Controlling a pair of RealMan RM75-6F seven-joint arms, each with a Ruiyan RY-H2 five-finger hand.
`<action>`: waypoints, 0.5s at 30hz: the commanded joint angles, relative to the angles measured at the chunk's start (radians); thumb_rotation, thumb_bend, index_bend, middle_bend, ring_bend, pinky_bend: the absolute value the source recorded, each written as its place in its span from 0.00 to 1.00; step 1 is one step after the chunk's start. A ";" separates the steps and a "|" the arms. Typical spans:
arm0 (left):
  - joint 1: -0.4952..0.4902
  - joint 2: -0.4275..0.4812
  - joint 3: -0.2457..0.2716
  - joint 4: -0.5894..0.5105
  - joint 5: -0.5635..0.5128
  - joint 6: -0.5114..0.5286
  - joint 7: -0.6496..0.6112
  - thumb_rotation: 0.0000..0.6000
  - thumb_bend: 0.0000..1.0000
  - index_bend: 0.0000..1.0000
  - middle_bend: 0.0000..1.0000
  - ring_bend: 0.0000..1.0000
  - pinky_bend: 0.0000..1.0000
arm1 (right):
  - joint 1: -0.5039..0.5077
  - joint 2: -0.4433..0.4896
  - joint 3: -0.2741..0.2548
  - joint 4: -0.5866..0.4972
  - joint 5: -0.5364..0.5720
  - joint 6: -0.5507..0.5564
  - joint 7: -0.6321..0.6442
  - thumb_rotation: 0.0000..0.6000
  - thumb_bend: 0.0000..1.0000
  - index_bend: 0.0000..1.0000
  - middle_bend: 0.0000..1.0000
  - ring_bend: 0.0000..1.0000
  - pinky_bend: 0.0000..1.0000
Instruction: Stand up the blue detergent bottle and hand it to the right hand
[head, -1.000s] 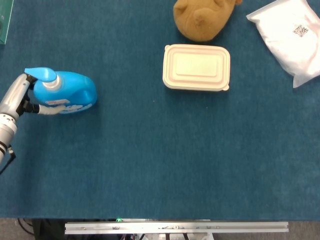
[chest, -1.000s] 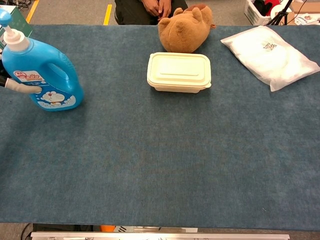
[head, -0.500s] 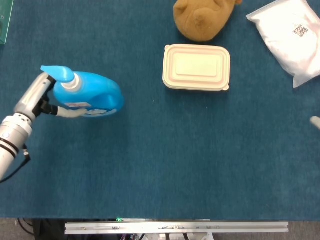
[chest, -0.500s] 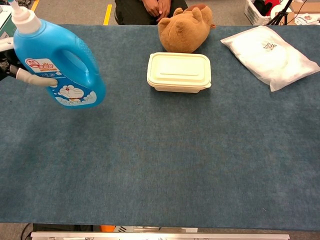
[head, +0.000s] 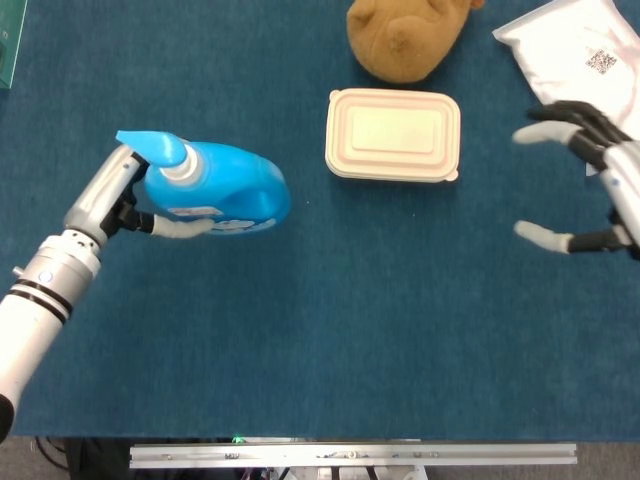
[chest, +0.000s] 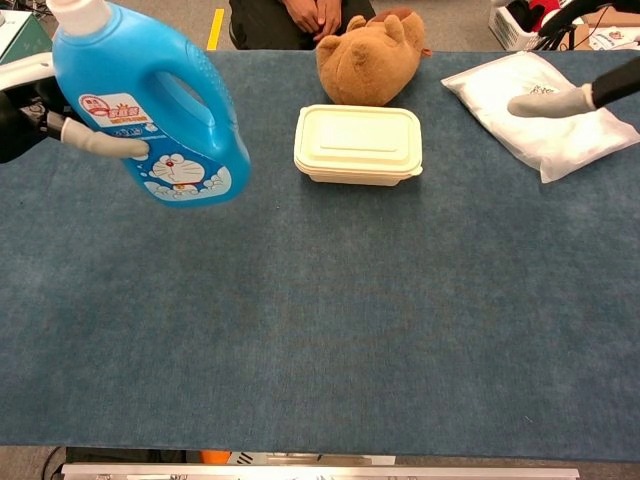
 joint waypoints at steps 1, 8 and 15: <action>-0.017 -0.008 -0.009 -0.029 -0.047 0.017 0.030 1.00 0.14 0.53 0.28 0.21 0.35 | 0.085 -0.060 0.040 -0.032 0.123 -0.031 -0.116 1.00 0.16 0.33 0.24 0.12 0.26; -0.040 -0.029 -0.011 -0.052 -0.116 0.033 0.086 1.00 0.14 0.53 0.28 0.21 0.35 | 0.225 -0.138 0.085 -0.064 0.348 -0.037 -0.265 1.00 0.22 0.37 0.28 0.17 0.29; -0.060 -0.052 -0.019 -0.064 -0.172 0.044 0.115 1.00 0.14 0.53 0.28 0.20 0.35 | 0.348 -0.210 0.115 -0.074 0.522 0.014 -0.390 1.00 0.21 0.37 0.29 0.18 0.29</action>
